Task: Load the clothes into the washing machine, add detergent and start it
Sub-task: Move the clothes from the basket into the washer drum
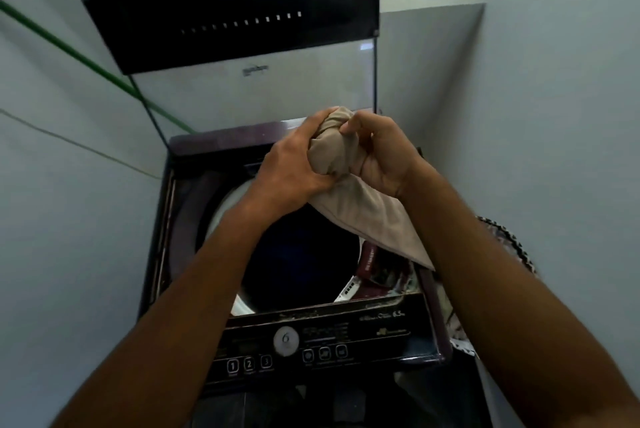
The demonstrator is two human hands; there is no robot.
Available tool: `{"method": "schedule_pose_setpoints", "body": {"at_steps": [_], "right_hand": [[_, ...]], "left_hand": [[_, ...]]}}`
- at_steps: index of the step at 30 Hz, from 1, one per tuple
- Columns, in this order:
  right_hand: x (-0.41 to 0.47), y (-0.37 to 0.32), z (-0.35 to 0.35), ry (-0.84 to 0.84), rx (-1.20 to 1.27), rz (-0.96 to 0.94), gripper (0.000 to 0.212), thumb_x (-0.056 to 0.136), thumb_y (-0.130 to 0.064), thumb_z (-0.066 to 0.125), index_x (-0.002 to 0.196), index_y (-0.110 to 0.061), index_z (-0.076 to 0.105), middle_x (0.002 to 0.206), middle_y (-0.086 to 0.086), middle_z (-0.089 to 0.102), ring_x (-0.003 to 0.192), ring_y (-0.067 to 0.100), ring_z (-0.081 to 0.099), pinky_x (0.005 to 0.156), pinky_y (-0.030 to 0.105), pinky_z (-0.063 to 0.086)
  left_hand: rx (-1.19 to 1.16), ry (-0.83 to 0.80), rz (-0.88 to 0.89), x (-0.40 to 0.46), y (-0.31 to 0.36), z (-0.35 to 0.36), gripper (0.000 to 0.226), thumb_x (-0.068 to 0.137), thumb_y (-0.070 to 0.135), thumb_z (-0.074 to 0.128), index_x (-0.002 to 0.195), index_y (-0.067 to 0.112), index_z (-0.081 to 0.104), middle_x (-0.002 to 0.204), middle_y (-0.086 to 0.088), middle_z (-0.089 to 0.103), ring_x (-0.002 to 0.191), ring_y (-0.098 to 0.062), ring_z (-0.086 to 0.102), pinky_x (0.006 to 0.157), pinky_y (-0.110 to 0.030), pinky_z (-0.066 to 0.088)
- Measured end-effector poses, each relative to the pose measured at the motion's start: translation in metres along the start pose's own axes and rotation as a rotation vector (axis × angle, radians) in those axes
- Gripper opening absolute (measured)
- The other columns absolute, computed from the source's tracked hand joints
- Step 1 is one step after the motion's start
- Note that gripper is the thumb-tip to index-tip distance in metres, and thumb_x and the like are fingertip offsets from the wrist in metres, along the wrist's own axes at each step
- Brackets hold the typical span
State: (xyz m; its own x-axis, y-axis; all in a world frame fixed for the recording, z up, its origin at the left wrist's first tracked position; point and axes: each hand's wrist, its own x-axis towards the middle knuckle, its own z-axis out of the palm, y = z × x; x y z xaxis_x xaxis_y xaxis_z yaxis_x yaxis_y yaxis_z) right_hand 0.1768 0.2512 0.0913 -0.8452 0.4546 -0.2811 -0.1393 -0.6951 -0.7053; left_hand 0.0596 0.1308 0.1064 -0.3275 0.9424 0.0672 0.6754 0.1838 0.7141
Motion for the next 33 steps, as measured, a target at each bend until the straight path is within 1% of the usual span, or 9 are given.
{"method": "schedule_pose_setpoints", "body": {"at_steps": [3,6,9,13,16,20,23,29,33], "right_hand": [[0.015,0.021,0.011,0.016,-0.181,0.019,0.034,0.087,-0.007,0.049,0.118,0.002,0.059,0.108,0.022,0.063,0.093,0.029,0.063,0.073,0.039,0.056],[0.022,0.043,0.013,0.103,-0.338,0.039,0.02,0.089,-0.007,0.056,0.105,-0.001,0.066,0.096,0.017,0.066,0.086,0.028,0.064,0.066,0.038,0.056],[0.022,0.057,-0.006,0.256,-0.804,0.02,0.012,0.087,-0.008,0.068,0.099,-0.01,0.067,0.09,0.01,0.067,0.081,0.021,0.064,0.067,0.03,0.053],[0.005,0.062,-0.057,0.455,-1.593,0.222,0.061,0.077,-0.037,0.078,0.132,-0.023,0.056,0.134,0.011,0.054,0.127,0.031,0.046,0.106,0.045,0.041],[-0.02,0.061,-0.089,0.568,-1.593,0.422,0.087,0.074,-0.044,0.082,0.146,-0.024,0.038,0.149,0.016,0.03,0.139,0.038,0.025,0.113,0.05,0.031],[-0.035,0.063,-0.12,0.725,-1.45,0.533,0.116,0.06,-0.043,0.092,0.15,-0.019,0.024,0.15,0.018,0.026,0.136,0.041,0.035,0.109,0.051,0.039],[-0.041,0.068,-0.138,0.798,-1.303,0.611,0.125,0.048,-0.057,0.093,0.148,-0.017,0.029,0.149,0.018,0.033,0.133,0.04,0.041,0.102,0.05,0.044],[-0.052,0.071,-0.131,0.792,-1.272,0.442,0.087,0.065,-0.042,0.089,0.129,0.001,0.047,0.124,0.017,0.062,0.111,0.034,0.062,0.077,0.033,0.047],[-0.05,0.061,-0.108,0.796,-1.436,0.201,0.031,0.089,-0.02,0.063,0.112,-0.004,0.05,0.112,0.02,0.062,0.105,0.039,0.06,0.076,0.036,0.042]], "left_hand": [[0.093,0.08,-0.03,-0.01,-0.028,-0.015,0.083,0.063,0.042,0.075,0.141,0.04,0.047,0.127,0.003,0.06,0.114,-0.019,0.059,0.098,-0.039,0.051],[0.183,0.127,-0.092,-0.018,-0.056,-0.011,0.07,0.074,0.029,0.077,0.137,0.044,0.05,0.116,0.003,0.058,0.106,-0.024,0.062,0.092,-0.039,0.053],[0.226,0.134,-0.148,-0.025,-0.079,0.004,0.063,0.079,0.017,0.069,0.132,0.047,0.054,0.112,0.006,0.056,0.101,-0.024,0.063,0.088,-0.04,0.054],[0.228,0.109,-0.18,-0.031,-0.103,0.03,0.065,0.077,0.007,0.064,0.129,0.044,0.058,0.11,0.007,0.055,0.097,-0.023,0.062,0.083,-0.039,0.055],[0.208,0.083,-0.177,-0.03,-0.111,0.049,0.062,0.076,0.01,0.067,0.127,0.044,0.059,0.108,0.006,0.054,0.095,-0.024,0.062,0.081,-0.04,0.055],[0.186,0.008,-0.143,-0.022,-0.1,0.077,0.058,0.075,0.013,0.065,0.126,0.039,0.06,0.112,0.005,0.053,0.099,-0.024,0.061,0.083,-0.043,0.055],[0.197,-0.045,-0.107,-0.015,-0.084,0.099,0.06,0.074,0.014,0.065,0.128,0.038,0.058,0.119,0.004,0.052,0.109,-0.025,0.056,0.09,-0.046,0.053],[0.094,-0.291,-0.081,-0.004,-0.05,0.133,0.072,0.076,0.018,0.065,0.142,0.04,0.047,0.138,0.006,0.051,0.125,-0.019,0.051,0.107,-0.039,0.044],[0.014,-0.364,-0.041,-0.003,-0.033,0.138,0.085,0.08,0.022,0.07,0.153,0.036,0.03,0.147,0.004,0.049,0.131,-0.016,0.05,0.108,-0.033,0.042]]}}
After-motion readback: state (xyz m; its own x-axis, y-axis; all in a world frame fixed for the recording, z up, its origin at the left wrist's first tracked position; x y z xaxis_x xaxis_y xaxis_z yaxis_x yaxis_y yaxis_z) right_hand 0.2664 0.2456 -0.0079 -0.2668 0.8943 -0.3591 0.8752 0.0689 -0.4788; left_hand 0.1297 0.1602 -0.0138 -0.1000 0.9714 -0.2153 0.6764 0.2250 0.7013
